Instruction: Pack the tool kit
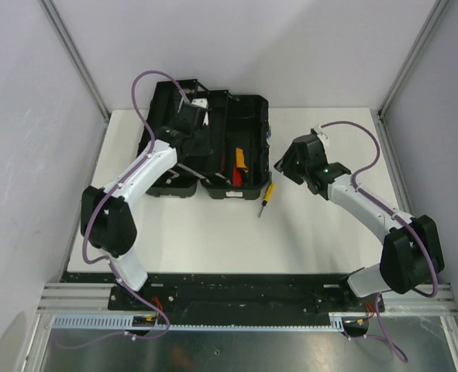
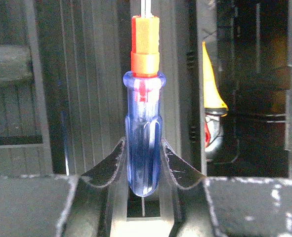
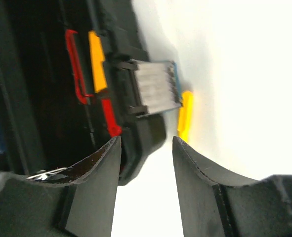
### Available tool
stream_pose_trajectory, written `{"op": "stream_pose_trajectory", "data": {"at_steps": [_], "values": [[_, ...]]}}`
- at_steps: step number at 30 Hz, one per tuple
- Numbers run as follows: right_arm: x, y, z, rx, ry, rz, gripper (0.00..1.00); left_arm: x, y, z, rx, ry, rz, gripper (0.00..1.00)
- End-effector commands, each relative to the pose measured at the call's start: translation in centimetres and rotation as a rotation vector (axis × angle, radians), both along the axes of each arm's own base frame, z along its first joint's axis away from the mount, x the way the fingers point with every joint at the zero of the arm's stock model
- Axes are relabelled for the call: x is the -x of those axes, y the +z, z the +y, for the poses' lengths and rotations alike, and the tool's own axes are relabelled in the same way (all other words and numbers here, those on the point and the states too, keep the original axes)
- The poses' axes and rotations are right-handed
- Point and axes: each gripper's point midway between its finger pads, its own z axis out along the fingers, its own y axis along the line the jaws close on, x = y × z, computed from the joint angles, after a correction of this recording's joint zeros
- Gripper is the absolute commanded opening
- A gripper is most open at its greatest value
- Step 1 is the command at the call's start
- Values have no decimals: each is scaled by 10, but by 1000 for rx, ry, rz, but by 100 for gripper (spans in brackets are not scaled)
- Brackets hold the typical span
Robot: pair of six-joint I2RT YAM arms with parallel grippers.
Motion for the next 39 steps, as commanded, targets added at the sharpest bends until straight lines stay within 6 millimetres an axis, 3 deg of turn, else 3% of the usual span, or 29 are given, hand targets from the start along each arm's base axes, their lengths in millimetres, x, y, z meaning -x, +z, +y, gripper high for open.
{"op": "stream_pose_trajectory", "data": {"at_steps": [1, 7, 10, 15, 17, 21, 31, 39], "values": [[8, -26, -11, 70, -24, 67, 50, -13, 15, 21, -97, 62, -50, 0], [8, -46, -6, 75, 6, 115, 50, -17, -9, 24, -115, 31, 26, 1], [9, -56, -6, 81, 15, 145, 49, -17, -16, 25, -122, 27, 47, 7], [11, -73, -5, 94, 18, 195, 50, -16, -19, 28, -136, 32, 59, 43], [12, -80, -5, 96, 15, 213, 50, -16, -16, 29, -138, 38, 53, 53], [12, -94, -5, 111, 14, 243, 50, -15, -3, 29, -140, 43, 21, 61], [6, -126, 6, 139, 65, 266, 52, 2, 48, 18, -115, 28, -80, 66], [3, -139, 25, 160, 122, 240, 51, 19, 93, 12, -29, -12, -158, 69]]}}
